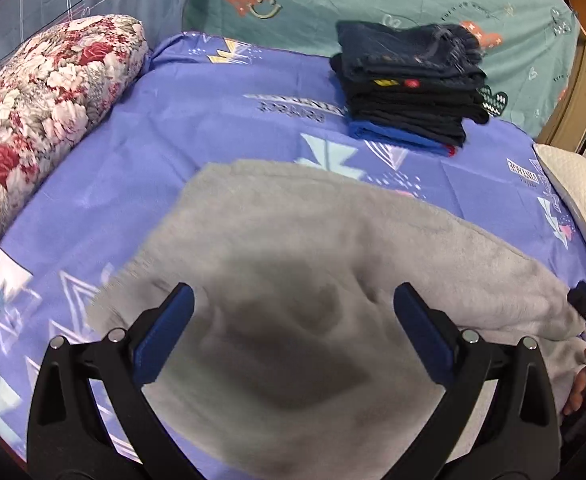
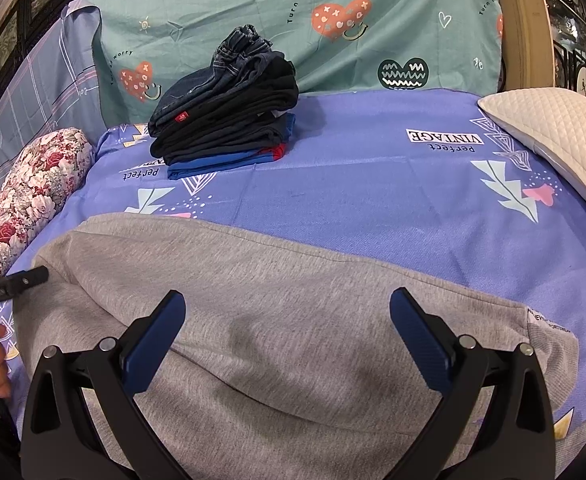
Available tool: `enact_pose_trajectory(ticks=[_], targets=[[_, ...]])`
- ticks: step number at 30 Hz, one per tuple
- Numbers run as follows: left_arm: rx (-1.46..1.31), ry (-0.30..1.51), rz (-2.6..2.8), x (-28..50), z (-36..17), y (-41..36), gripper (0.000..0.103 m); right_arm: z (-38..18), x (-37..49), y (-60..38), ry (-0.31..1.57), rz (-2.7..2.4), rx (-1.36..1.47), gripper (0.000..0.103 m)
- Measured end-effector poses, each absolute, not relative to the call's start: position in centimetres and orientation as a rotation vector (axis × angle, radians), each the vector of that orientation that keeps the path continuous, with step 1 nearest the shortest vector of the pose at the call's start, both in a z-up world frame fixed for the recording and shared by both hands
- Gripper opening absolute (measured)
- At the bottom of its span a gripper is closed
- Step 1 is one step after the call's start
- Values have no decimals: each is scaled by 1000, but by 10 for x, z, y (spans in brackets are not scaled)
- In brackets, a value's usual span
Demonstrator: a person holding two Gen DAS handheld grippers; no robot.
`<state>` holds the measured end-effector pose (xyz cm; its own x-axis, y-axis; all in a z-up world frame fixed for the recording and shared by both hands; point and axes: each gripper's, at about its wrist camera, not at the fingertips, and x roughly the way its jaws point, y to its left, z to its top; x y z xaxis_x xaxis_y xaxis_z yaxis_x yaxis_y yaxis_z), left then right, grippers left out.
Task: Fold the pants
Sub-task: 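Grasp the grey sweatpants leg cuff with the right gripper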
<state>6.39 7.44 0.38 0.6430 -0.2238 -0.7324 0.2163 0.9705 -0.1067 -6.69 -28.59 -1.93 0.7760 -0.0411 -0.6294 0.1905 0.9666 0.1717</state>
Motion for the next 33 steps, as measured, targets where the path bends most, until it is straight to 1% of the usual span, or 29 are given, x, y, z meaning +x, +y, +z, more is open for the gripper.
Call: enact_pose_trajectory(ticks=[3,5,7,11,14,18,21,27,29,33], targets=[[-15,880,-244,103,21,102,101,-21,-65,-285,688,-120,233,102],[-6,967,-281,140,19,110,101,-22,-63,-285,694,-117,235,102],[-19,1067,-325,179,8,115,101,-22,-62,-285,701,-115,240,102],[-88,1192,-344,238,-20,121,101,-25,-60,-287,716,-112,255,102],[-137,1267,-370,266,-40,120,101,-26,-59,-289,726,-112,271,102],[-174,1285,-484,268,-42,113,101,-30,-56,-292,746,-112,292,102],[-99,1263,-563,258,-32,103,101,-32,-53,-293,762,-109,300,102],[-101,1269,-662,251,-26,108,101,-32,-53,-293,761,-106,300,102],[-76,1292,-632,257,-35,104,101,-31,-53,-293,760,-107,300,102],[-117,1354,-643,271,-53,98,101,-32,-53,-293,766,-110,299,102]])
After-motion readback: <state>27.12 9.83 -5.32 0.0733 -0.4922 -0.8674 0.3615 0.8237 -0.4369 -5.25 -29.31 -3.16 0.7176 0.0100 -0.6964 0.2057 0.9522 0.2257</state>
